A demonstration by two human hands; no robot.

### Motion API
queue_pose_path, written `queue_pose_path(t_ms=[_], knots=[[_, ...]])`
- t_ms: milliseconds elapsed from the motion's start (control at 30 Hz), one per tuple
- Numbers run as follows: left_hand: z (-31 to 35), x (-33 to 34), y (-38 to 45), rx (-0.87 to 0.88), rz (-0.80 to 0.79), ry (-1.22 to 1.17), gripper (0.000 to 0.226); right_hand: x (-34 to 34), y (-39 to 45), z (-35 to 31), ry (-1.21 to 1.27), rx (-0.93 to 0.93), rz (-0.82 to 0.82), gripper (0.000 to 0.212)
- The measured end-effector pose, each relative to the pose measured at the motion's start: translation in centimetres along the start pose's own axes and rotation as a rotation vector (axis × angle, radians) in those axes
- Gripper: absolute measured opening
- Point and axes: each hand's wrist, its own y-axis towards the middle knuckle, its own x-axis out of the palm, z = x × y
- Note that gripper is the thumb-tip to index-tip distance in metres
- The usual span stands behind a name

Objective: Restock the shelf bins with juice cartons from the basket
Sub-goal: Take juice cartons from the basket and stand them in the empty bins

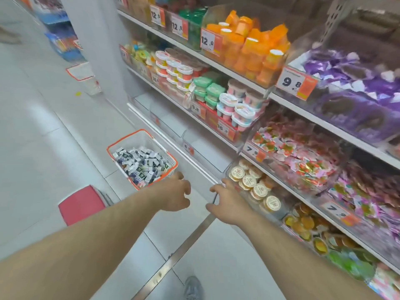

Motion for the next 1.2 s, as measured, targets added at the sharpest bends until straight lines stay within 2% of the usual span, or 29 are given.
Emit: queue_pose_path(t_ms=[200, 400, 633, 800, 1033, 1200], knots=[[-7.5, -3.3, 4.4, 0.035, -0.041, -0.007, 0.040, 0.0, 7.2, -5.7, -0.037, 0.025, -0.033, 0.055], [-19.1, -7.4, 7.7, 0.095, -0.019, 0.014, 0.039, 2.2, 13.3, -13.8, -0.041, 0.106, 0.012, 0.054], [-29.4, -10.7, 11.2, 0.210, -0.147, 0.017, 0.039, 5.0, 18.5, -22.4, 0.010, 0.220, 0.001, 0.055], [-33.2, -13.4, 15.9, 0.260, -0.181, 0.074, 0.035, 5.4, 24.1, -24.2, 0.053, 0.266, 0.031, 0.053], [-38.3, -18.7, 22.6, 0.161, -0.235, 0.198, 0.039, 5.4, 35.7, -24.9, 0.176, 0.217, -0.003, 0.051], [-39.1, -20.4, 26.9, 0.154, -0.267, 0.225, 0.038, 4.8, 40.4, -24.7, 0.246, 0.230, -0.019, 0.051]])
